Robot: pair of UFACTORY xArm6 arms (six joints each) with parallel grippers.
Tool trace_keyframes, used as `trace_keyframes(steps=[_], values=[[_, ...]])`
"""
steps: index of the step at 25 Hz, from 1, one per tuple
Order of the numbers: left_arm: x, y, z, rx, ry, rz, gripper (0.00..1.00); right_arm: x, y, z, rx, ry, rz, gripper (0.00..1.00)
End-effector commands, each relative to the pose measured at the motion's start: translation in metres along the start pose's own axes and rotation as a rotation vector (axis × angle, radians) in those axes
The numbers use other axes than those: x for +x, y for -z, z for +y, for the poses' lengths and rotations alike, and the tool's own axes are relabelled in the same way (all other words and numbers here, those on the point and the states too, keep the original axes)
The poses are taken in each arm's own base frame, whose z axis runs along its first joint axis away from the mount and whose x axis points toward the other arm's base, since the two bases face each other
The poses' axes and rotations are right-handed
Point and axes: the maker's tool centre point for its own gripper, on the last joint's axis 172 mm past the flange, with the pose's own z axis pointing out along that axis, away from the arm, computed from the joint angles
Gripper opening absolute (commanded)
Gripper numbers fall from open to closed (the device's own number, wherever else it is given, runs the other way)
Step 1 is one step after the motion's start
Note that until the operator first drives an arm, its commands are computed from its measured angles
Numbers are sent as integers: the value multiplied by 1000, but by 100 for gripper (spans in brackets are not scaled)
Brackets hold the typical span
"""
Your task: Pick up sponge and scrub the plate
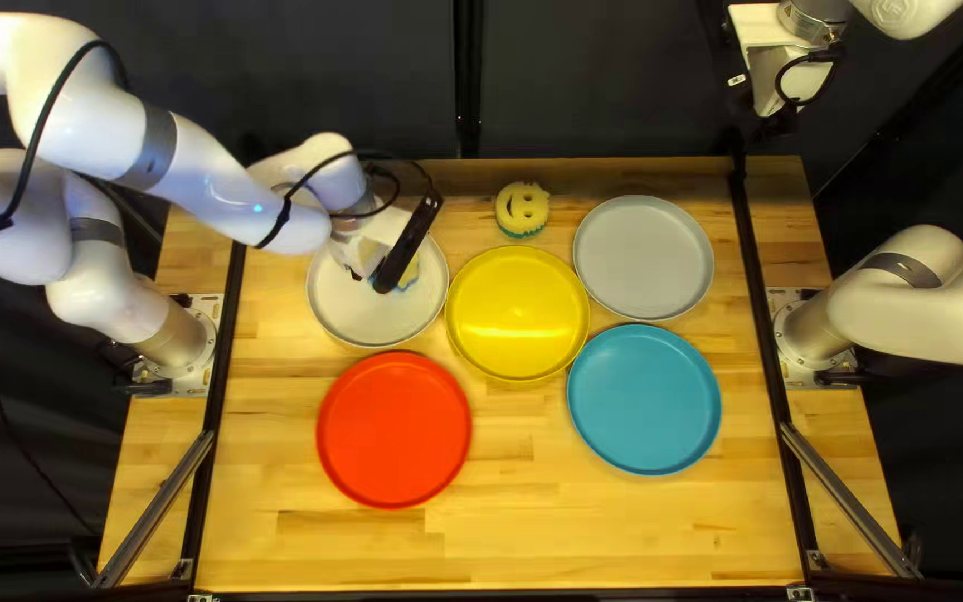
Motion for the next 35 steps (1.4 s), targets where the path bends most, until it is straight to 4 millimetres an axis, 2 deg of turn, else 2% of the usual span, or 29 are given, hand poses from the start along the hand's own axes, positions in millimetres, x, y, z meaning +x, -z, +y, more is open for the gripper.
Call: trace_keyframes(steps=[1, 10, 13, 16, 19, 24, 30, 32, 35], values=[[4, -2, 16, -2, -4, -2, 0, 0, 0, 0, 0, 0, 0, 100], [16, -7, 74, 15, -20, -3, 0, 0, 0, 0, 0, 0, 0, 100], [19, -8, 89, 19, -22, -2, 0, 0, 0, 0, 0, 0, 0, 100], [16, -12, 93, 16, -23, -3, 0, 0, 0, 0, 0, 0, 0, 100], [10, -13, 90, 11, -20, -6, 0, 0, 0, 0, 0, 0, 0, 100], [-4, -4, 57, 8, -2, -9, 0, 0, 0, 0, 0, 0, 0, 100], [-4, 2, 16, 2, -1, -16, 0, 0, 0, 0, 0, 0, 0, 100], [-3, 3, 11, 0, -5, -17, 0, 0, 0, 0, 0, 0, 0, 100], [1, 2, 16, 0, -11, -18, 0, 0, 0, 0, 0, 0, 0, 100]])
